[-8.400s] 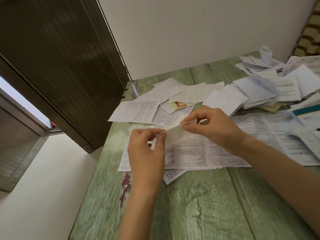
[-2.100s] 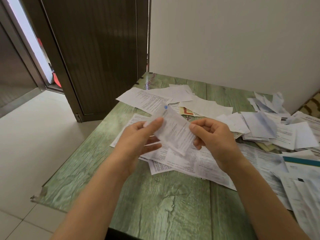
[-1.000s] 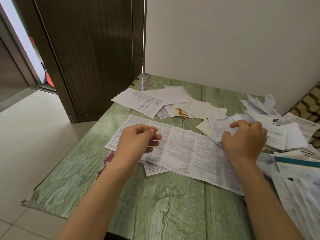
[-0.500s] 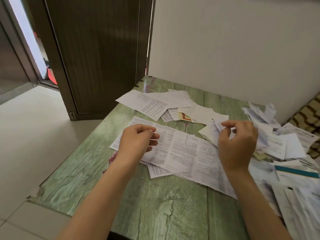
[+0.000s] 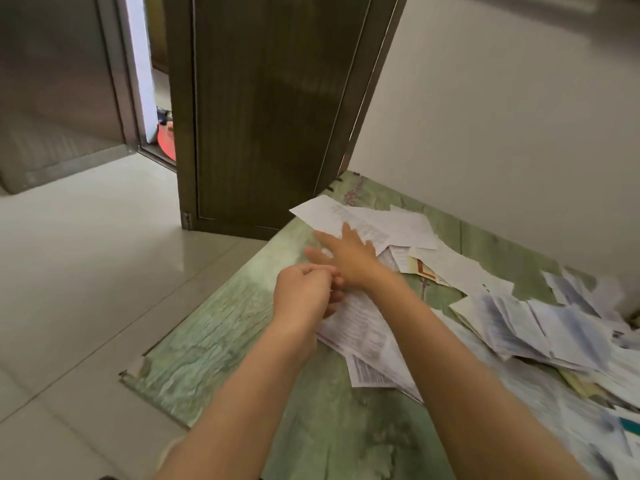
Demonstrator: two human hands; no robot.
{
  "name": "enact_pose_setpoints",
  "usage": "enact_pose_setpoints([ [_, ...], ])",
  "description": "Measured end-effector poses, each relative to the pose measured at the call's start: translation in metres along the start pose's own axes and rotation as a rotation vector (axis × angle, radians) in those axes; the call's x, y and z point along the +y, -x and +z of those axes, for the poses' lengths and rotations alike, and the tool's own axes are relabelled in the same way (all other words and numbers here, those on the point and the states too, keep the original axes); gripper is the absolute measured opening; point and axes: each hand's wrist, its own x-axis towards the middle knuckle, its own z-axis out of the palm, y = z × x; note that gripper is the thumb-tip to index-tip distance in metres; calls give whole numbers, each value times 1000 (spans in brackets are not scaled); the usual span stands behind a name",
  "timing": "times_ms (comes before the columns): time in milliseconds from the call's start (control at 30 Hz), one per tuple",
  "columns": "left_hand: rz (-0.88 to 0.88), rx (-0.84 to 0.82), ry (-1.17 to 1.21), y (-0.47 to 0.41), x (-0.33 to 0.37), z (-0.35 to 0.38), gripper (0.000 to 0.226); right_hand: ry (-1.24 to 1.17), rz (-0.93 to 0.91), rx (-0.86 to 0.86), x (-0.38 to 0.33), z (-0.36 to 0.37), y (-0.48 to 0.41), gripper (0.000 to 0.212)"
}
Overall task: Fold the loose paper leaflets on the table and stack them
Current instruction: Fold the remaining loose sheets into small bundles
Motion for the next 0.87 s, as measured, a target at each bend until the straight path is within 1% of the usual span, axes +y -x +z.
enact_pose_setpoints([
  [33, -9, -5, 13, -1, 1, -1, 25, 14, 1, -21, -1, 4, -4, 59],
  [167, -24, -17, 13, -7, 7, -6, 25, 147, 42, 43, -7, 16, -11, 64],
  [333, -26, -10, -1, -9, 9, -8, 22, 242, 34, 42, -13, 14, -16, 66],
  [400, -31, -14, 2, -8, 9, -8, 22, 209, 41, 58, -14, 13, -16, 62],
  [500, -31, -16, 15, -7, 8, -8, 25, 67, 18, 134, -11, 14, -11, 51],
  [567, -33, -15, 22, -7, 8, -7, 25, 2, -5, 152, -8, 15, -7, 48],
  [667, -32, -12, 10, -9, 9, -6, 22, 64, -19, 105, -7, 15, -4, 47],
  [767, -38, -11, 6, -9, 7, -5, 19, 45, 46, 101, -12, 15, -5, 52],
  [800, -40, -16, 7, -8, 6, -5, 19, 24, 63, 117, -12, 15, -7, 50],
  [867, -44, -26, 17, -7, 6, -5, 21, 0, 79, 184, -12, 13, -11, 39],
])
